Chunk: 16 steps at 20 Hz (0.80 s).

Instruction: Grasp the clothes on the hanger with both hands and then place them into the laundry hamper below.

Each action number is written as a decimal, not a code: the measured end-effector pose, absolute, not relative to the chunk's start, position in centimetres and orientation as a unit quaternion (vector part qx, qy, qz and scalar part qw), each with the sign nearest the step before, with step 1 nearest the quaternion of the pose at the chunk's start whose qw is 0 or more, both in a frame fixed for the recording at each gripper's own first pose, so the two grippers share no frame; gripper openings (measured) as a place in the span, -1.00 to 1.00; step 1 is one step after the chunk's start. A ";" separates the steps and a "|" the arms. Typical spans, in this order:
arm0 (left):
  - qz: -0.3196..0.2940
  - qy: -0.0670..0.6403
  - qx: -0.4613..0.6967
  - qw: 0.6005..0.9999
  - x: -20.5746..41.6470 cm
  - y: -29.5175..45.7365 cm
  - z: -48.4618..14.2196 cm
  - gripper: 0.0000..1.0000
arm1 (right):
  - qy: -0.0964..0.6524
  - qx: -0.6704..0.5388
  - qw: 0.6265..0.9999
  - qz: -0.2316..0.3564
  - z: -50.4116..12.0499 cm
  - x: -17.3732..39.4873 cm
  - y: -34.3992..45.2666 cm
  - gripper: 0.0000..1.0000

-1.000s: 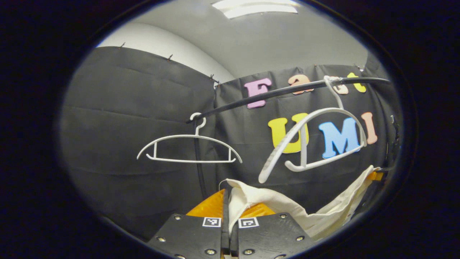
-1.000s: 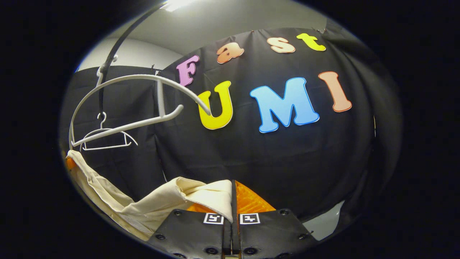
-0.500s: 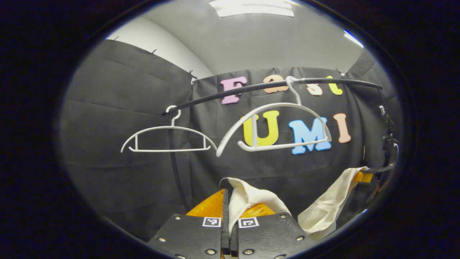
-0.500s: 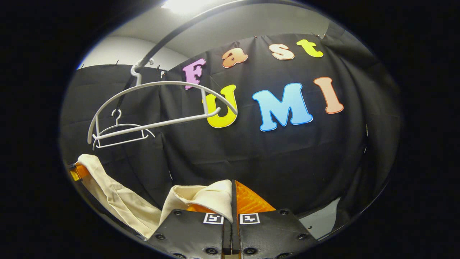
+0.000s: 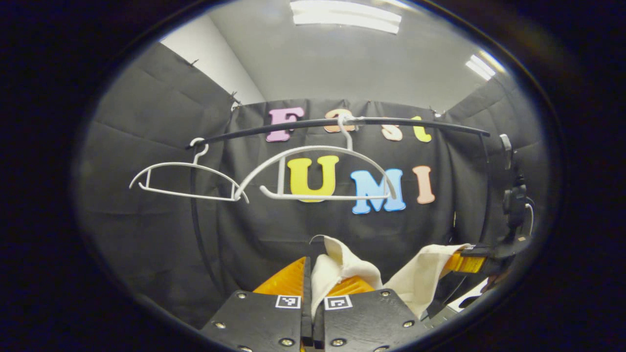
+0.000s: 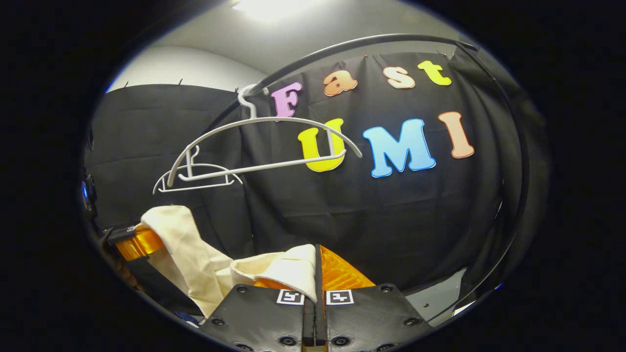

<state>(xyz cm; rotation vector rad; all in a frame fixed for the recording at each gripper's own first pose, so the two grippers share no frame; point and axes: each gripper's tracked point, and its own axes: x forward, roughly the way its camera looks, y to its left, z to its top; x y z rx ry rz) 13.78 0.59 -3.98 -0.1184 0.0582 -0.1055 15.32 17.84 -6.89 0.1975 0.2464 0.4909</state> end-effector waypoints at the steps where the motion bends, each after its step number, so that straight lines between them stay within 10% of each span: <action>1: -0.062 0.029 -0.061 0.996 13.1 -0.1 -4.0 -0.95 | 0.121 0.095 0.957 0.248 -6.7 14.6 18.3 -0.89; 16: -0.136 0.105 -0.078 0.982 10.5 -8.5 -17.1 -0.96 | 0.219 0.088 0.947 0.219 -20.4 7.7 15.9 -0.89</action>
